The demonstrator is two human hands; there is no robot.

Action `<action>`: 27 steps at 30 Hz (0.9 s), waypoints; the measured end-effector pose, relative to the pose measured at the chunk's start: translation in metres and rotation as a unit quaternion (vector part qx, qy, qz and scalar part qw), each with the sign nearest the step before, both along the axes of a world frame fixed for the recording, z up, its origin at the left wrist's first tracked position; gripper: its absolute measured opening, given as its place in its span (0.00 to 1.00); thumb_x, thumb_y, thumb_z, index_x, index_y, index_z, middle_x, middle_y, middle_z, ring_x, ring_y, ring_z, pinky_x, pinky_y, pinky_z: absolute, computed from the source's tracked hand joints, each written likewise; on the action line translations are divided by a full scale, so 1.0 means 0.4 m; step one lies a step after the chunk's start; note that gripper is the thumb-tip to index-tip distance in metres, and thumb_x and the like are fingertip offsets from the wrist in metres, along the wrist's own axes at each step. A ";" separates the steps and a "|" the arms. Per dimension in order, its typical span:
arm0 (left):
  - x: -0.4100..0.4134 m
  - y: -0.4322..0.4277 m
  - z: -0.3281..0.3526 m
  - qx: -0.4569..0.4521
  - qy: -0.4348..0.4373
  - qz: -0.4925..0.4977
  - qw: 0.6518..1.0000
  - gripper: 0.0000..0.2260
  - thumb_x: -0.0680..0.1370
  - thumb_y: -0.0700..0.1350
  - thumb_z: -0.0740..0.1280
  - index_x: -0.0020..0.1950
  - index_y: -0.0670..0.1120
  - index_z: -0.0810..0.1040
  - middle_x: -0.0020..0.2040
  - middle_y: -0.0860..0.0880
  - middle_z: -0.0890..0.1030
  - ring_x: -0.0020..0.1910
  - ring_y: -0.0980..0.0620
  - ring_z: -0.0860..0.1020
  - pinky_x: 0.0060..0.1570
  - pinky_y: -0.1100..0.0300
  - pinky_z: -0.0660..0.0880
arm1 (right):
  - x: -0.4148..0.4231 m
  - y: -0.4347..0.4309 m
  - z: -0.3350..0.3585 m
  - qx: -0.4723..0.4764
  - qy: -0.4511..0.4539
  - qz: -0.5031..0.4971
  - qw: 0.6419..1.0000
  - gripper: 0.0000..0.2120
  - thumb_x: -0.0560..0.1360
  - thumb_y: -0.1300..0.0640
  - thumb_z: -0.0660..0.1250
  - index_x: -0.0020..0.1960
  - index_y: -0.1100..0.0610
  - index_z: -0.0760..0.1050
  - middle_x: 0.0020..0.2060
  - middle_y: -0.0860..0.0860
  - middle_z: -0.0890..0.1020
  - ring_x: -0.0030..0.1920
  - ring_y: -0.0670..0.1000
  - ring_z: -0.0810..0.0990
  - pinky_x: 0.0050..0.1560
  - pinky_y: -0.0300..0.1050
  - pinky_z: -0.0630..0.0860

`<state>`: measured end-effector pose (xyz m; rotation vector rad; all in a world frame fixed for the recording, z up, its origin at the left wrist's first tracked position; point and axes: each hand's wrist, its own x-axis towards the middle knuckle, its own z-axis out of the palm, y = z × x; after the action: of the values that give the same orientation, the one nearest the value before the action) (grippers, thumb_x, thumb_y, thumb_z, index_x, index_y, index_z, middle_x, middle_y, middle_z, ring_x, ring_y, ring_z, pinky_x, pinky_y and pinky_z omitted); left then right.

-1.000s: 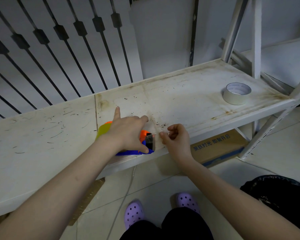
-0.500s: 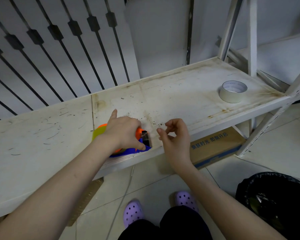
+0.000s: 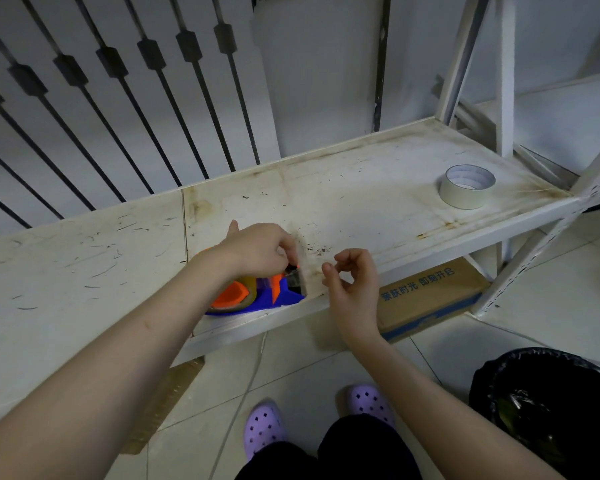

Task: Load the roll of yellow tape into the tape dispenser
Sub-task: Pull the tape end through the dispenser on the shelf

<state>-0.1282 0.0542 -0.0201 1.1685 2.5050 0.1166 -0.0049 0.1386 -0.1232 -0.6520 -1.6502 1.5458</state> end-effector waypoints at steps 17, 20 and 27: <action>-0.018 0.035 -0.017 -0.020 -0.001 -0.003 1.000 0.06 0.73 0.42 0.66 0.38 0.52 0.77 0.46 0.53 0.79 0.49 0.51 0.73 0.63 0.40 0.66 | 0.007 0.002 -0.006 -0.009 0.007 0.002 1.000 0.14 0.73 0.66 0.67 0.43 0.49 0.68 0.42 0.49 0.73 0.40 0.41 0.76 0.41 0.42 0.81; -0.014 0.031 -0.028 -0.016 0.020 0.006 1.000 0.07 0.73 0.42 0.65 0.37 0.53 0.76 0.41 0.57 0.75 0.48 0.51 0.73 0.62 0.43 0.67 | 0.005 0.001 -0.011 -0.013 -0.008 -0.002 1.000 0.14 0.73 0.65 0.67 0.42 0.48 0.68 0.43 0.51 0.74 0.42 0.47 0.77 0.42 0.42 0.81; -0.025 0.002 -0.019 0.056 0.023 0.001 0.998 0.15 0.73 0.37 0.65 0.57 0.50 0.76 0.61 0.50 0.75 0.59 0.48 0.75 0.58 0.49 0.74 | -0.001 0.013 -0.014 -0.053 -0.033 0.007 0.998 0.11 0.74 0.63 0.68 0.44 0.49 0.69 0.41 0.53 0.75 0.41 0.55 0.78 0.42 0.43 0.80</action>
<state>-0.1383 0.0551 -0.0278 1.2248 2.5699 0.2359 -0.0052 0.1437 -0.1288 -0.7572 -1.6326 1.6457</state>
